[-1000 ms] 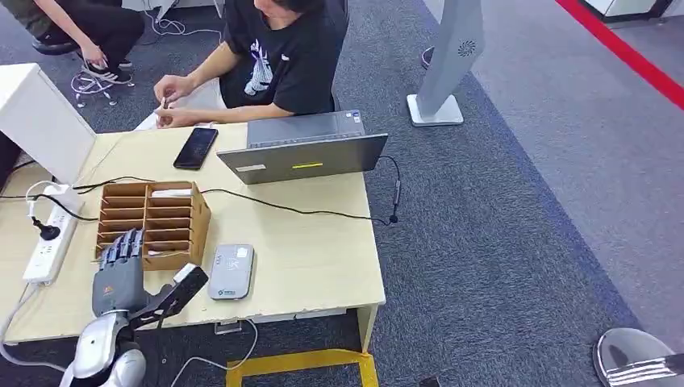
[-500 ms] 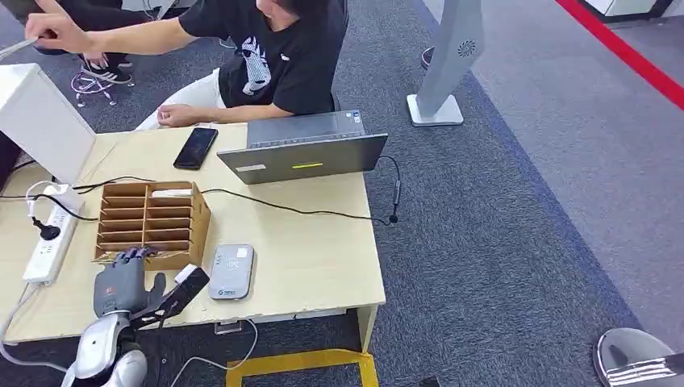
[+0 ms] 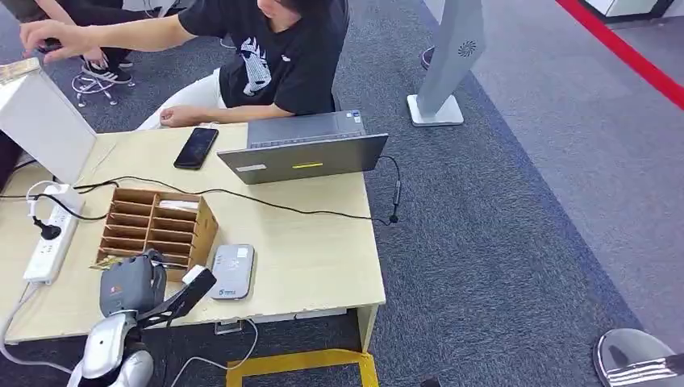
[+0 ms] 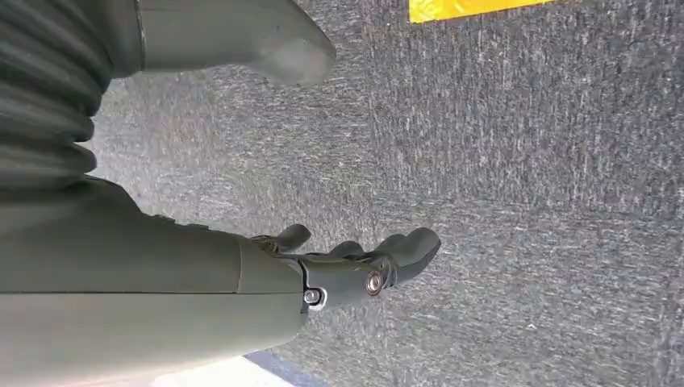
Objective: Pass the card to the sensor for recognition and then transmit it.
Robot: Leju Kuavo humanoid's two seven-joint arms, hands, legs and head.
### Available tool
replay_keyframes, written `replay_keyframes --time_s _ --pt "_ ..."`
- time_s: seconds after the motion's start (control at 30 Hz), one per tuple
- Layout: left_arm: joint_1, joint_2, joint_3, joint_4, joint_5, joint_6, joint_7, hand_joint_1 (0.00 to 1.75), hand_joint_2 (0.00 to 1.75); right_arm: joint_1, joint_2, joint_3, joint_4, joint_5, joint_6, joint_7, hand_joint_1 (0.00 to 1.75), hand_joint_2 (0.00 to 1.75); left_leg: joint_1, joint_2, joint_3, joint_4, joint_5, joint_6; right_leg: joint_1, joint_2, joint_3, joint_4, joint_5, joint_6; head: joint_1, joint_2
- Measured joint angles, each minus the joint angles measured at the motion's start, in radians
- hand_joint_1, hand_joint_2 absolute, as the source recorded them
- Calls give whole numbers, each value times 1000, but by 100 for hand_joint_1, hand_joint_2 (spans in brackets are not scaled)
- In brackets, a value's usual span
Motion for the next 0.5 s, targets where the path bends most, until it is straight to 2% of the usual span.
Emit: replay_keyframes --time_s 0.23,0.5 --pt "15 0 -1 -33 8 9 19 175 175 2 0 -5 0 -1 -7 -2 0 175 0 0 0 0 0 0 0 0 0 0 0 0 0 0" --pt "23 27 5 -152 29 59 37 175 175 12 0 -21 0 -11 -10 -18 0 175 0 0 0 0 0 0 0 0 0 0 0 0 0 0"
